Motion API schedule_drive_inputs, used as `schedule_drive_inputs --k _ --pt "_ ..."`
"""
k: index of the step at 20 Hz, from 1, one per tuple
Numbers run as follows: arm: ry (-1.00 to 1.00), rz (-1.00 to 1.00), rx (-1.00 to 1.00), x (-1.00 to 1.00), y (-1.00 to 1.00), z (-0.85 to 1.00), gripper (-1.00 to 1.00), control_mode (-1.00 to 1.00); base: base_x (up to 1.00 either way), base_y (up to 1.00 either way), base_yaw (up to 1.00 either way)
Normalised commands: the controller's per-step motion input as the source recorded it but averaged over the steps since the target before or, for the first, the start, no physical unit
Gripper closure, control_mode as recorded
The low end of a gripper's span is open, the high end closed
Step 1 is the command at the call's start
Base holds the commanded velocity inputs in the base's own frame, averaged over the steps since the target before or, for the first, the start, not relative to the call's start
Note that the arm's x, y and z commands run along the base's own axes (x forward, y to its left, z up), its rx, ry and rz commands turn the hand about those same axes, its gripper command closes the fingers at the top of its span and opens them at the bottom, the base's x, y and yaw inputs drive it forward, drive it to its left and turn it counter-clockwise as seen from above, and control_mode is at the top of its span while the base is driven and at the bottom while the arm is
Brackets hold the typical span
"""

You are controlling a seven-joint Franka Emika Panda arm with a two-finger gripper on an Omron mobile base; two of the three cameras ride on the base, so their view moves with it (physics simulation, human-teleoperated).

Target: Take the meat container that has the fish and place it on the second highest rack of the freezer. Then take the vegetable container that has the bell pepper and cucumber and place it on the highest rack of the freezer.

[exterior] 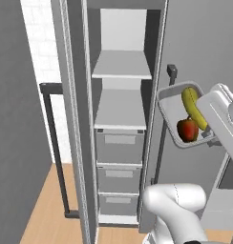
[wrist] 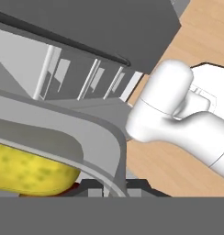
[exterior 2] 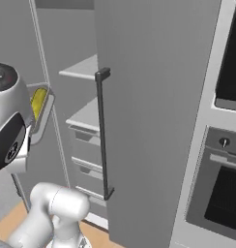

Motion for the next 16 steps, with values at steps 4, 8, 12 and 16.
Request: schedule_drive_inputs --k 4,8,12,16 --pt "0.00 0.00 0.00 0.00 0.00 0.00 1.00 1.00 0.35 0.36 -0.15" --pt "0.00 0.00 0.00 0.00 0.00 0.00 1.00 1.00 0.33 0.32 -0.15" --pt "0.00 0.00 0.00 0.00 0.00 0.00 1.00 1.00 0.54 0.02 -0.08" --pt "0.00 0.00 0.00 0.00 0.00 0.00 1.00 1.00 0.68 0.24 -0.01"
